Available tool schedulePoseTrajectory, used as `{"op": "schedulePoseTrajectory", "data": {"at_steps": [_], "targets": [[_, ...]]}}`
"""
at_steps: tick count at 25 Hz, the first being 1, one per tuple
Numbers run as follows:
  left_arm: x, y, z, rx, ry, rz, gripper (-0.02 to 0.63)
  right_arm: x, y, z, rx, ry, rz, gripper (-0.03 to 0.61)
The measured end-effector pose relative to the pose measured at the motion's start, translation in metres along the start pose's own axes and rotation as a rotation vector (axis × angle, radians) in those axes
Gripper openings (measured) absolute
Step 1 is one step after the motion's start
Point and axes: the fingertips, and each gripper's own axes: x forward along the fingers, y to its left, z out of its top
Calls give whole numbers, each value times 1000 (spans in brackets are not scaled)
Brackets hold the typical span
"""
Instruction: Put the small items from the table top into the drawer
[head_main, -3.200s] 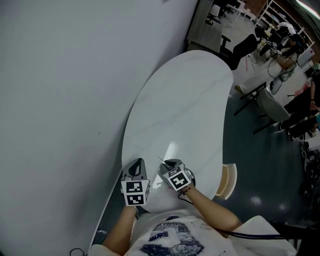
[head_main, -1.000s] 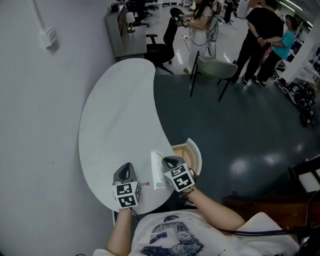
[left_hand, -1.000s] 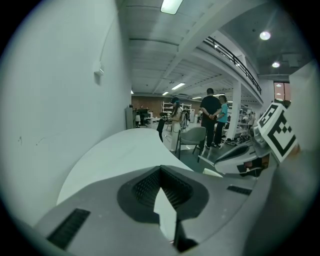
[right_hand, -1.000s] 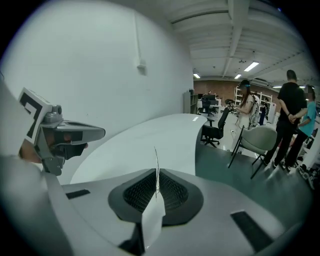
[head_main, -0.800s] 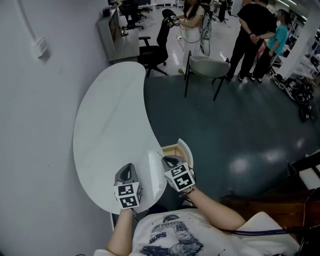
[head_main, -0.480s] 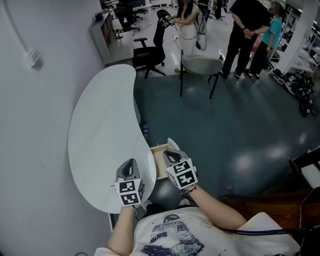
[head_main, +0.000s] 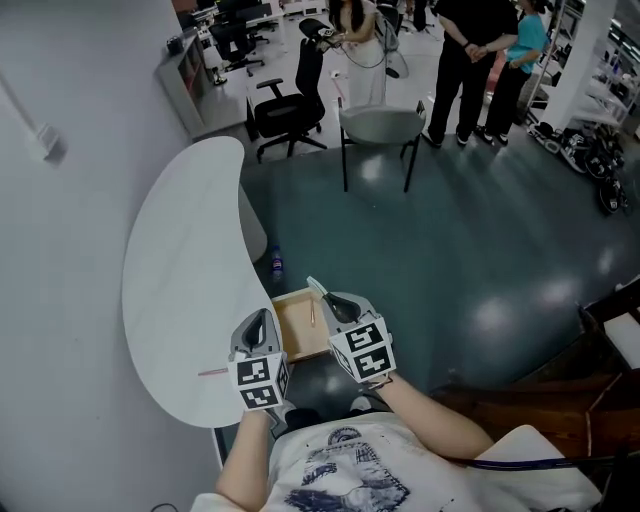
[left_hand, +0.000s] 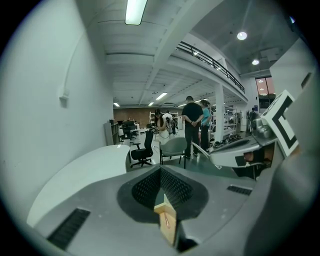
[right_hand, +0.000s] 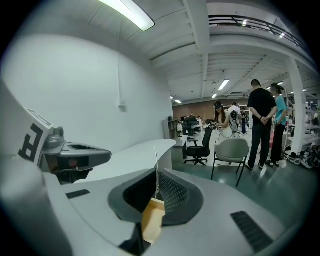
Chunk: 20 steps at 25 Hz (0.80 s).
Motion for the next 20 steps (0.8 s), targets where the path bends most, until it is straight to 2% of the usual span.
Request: {"op": "schedulePoseTrajectory", "data": {"at_steps": [4, 8, 20], "targets": [[6, -20, 1, 3, 2, -14, 25, -10, -15, -3, 12, -2, -6, 38], [14, -21, 2, 4, 14, -25, 25, -5, -21, -5, 32, 11, -13, 38], [67, 30, -30, -16, 78, -92, 25, 71, -4, -25, 67, 84, -41, 38]]}}
